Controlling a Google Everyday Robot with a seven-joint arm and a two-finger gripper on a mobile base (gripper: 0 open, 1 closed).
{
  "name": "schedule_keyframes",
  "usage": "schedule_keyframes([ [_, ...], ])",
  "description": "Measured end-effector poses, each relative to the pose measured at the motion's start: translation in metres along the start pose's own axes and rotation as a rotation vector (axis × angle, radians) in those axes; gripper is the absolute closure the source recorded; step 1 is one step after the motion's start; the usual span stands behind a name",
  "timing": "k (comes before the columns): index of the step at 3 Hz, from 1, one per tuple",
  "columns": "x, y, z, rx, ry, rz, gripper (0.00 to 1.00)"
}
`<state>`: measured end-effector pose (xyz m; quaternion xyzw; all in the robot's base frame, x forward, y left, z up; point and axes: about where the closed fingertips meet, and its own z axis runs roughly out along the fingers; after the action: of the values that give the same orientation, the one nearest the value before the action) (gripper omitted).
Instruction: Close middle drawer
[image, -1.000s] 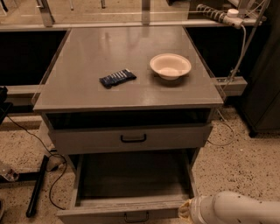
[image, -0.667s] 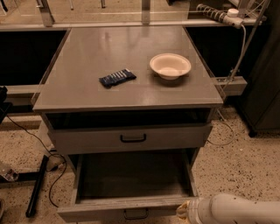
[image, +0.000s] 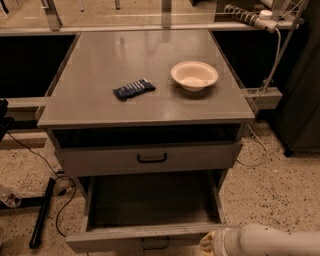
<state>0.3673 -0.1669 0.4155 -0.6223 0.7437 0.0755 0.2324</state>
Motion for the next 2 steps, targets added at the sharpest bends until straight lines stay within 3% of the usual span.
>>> schedule_keyframes([
  [2,0.0,0.0,0.0,0.0,0.0,0.0,0.35],
])
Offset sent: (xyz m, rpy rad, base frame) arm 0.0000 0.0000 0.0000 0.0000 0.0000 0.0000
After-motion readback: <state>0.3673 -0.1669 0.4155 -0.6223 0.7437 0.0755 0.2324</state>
